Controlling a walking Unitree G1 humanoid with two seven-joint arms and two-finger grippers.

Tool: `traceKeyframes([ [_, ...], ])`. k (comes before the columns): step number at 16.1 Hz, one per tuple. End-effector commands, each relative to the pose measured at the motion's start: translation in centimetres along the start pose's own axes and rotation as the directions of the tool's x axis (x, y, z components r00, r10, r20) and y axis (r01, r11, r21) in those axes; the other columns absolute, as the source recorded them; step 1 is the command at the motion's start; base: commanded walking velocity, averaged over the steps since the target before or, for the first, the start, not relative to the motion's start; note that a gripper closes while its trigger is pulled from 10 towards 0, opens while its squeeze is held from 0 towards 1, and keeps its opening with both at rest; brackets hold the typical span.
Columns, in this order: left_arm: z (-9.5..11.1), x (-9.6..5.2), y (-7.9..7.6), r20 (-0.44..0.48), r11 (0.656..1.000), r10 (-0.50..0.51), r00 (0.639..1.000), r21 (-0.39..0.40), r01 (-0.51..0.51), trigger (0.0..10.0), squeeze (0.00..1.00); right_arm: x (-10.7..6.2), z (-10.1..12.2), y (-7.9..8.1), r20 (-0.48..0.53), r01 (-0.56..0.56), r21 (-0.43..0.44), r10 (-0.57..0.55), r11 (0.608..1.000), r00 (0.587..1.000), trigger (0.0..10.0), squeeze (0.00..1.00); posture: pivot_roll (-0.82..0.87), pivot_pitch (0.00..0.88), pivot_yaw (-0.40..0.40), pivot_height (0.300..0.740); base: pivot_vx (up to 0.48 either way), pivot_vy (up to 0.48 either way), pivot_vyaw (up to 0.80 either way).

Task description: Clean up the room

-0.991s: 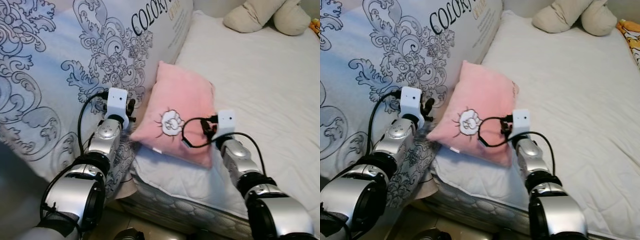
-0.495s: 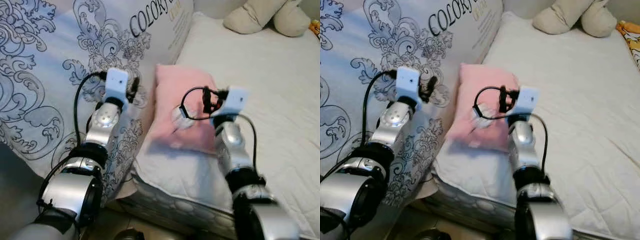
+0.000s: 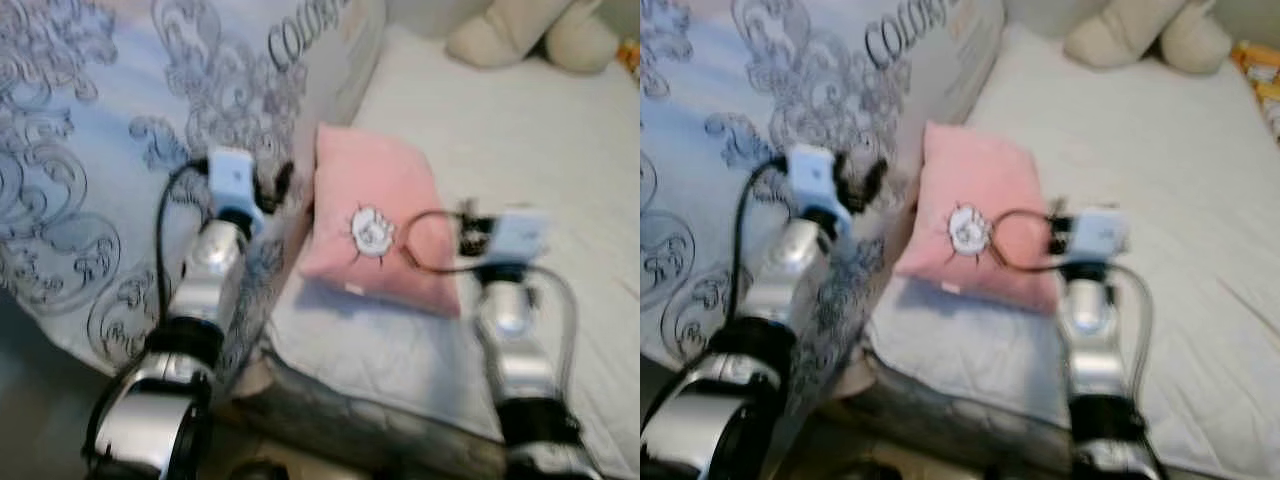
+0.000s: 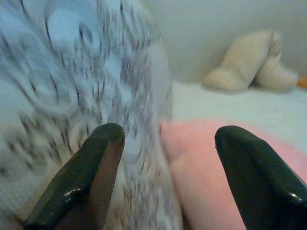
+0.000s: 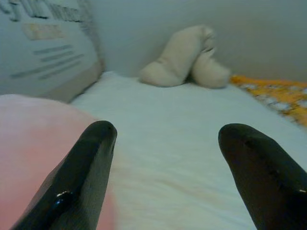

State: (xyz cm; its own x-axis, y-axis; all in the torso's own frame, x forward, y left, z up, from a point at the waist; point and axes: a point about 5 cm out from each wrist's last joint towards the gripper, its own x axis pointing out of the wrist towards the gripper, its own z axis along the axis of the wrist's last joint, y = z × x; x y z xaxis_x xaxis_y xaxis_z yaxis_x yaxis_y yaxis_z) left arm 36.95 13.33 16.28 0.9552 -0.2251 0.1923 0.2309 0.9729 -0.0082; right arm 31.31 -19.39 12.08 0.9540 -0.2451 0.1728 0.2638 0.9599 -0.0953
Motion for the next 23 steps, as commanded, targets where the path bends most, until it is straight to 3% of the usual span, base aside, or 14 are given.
traceKeyframes([
  [1, 1.8, -0.2, -1.0, 0.099, 1.000, -0.025, 0.995, 0.018, 0.024, 10.0, 0.00, -0.2, 0.2, -1.7, 0.013, 0.069, -0.043, -0.068, 0.997, 0.998, 10.0, 0.00, -0.07, 0.000, 0.055, 0.740, 0.000, 0.000, 0.00],
  [2, 1.8, -0.2, -1.0, 0.099, 1.000, -0.025, 0.995, 0.018, 0.024, 10.0, 0.00, -0.2, 0.2, -1.7, 0.013, 0.069, -0.043, -0.068, 0.997, 0.998, 10.0, 0.00, -0.07, 0.000, 0.055, 0.740, 0.000, 0.000, 0.00],
  [4, 1.4, -1.2, -3.2, 0.106, 0.991, -0.126, 0.986, 0.055, 0.121, 10.0, 0.00, -0.1, -0.8, -3.2, -0.034, 0.118, -0.065, -0.120, 0.991, 0.992, 10.0, 0.00, -0.07, 0.000, 0.055, 0.740, 0.000, 0.000, 0.00],
  [5, 0.0, -2.4, -4.6, 0.045, 0.977, -0.206, 0.978, 0.064, 0.203, 10.0, 0.00, -0.1, -3.7, -4.2, -0.197, 0.154, -0.018, -0.154, 0.988, 0.968, 10.0, 0.00, -0.05, 0.000, 0.062, 0.740, 0.000, 0.000, 0.00],
  [6, -0.5, -3.3, -5.0, 0.008, 0.970, -0.238, 0.971, 0.058, 0.237, 10.0, 0.00, -0.4, -6.4, -4.6, -0.366, 0.200, 0.076, -0.159, 0.977, 0.917, 10.0, 0.00, -0.04, 0.000, 0.070, 0.740, 0.000, 0.000, 0.00],
  [9, -0.2, -4.0, -4.1, -0.012, 0.968, -0.241, 0.971, 0.066, 0.241, 10.0, 0.00, -1.3, -9.1, -3.8, -0.526, 0.209, 0.227, -0.060, 0.951, 0.848, 10.0, 0.00, 0.00, 0.000, 0.087, 0.740, 0.000, 0.000, 0.00],
  [10, 0.0, -4.2, -3.7, -0.016, 0.969, -0.233, 0.972, 0.079, 0.234, 10.0, 0.00, -1.5, -9.7, -2.7, -0.570, 0.187, 0.309, 0.024, 0.932, 0.821, 10.0, 0.00, 0.01, 0.000, 0.087, 0.740, 0.000, 0.000, 0.00],
  [13, 0.7, -4.4, -3.5, -0.010, 0.971, -0.223, 0.975, 0.091, 0.223, 10.0, 0.00, -1.0, -9.4, -0.3, -0.560, 0.103, 0.404, 0.156, 0.909, 0.814, 10.0, 0.00, 0.03, 0.000, 0.083, 0.740, 0.000, 0.000, 0.00],
  [16, 0.8, -4.7, -3.8, -0.033, 0.970, -0.224, 0.974, 0.087, 0.226, 10.0, 0.00, -0.9, -8.8, 4.3, -0.524, 0.002, 0.582, 0.373, 0.813, 0.766, 10.0, 0.00, 0.03, 0.000, 0.071, 0.740, 0.000, 0.000, 0.00],
  [19, 0.6, -4.8, -3.9, -0.053, 0.970, -0.223, 0.973, 0.082, 0.227, 10.0, 0.00, -1.5, -8.6, 6.5, -0.510, -0.024, 0.654, 0.464, 0.756, 0.724, 10.0, 0.00, 0.04, 0.000, 0.066, 0.740, 0.000, 0.000, 0.00],
  [21, 0.7, -4.9, -3.7, -0.061, 0.972, -0.217, 0.974, 0.084, 0.221, 10.0, 0.00, -2.1, -8.3, 8.6, -0.477, -0.047, 0.723, 0.548, 0.689, 0.687, 10.0, 0.00, 0.04, 0.000, 0.059, 0.740, 0.000, 0.000, 0.00],
  [23, 0.8, -4.9, -3.7, -0.065, 0.973, -0.209, 0.976, 0.081, 0.214, 10.0, 0.00, -2.6, -8.4, 9.1, -0.471, -0.032, 0.751, 0.568, 0.660, 0.674, 10.0, 0.00, 0.03, 0.000, 0.056, 0.740, 0.000, 0.000, 0.00],
])
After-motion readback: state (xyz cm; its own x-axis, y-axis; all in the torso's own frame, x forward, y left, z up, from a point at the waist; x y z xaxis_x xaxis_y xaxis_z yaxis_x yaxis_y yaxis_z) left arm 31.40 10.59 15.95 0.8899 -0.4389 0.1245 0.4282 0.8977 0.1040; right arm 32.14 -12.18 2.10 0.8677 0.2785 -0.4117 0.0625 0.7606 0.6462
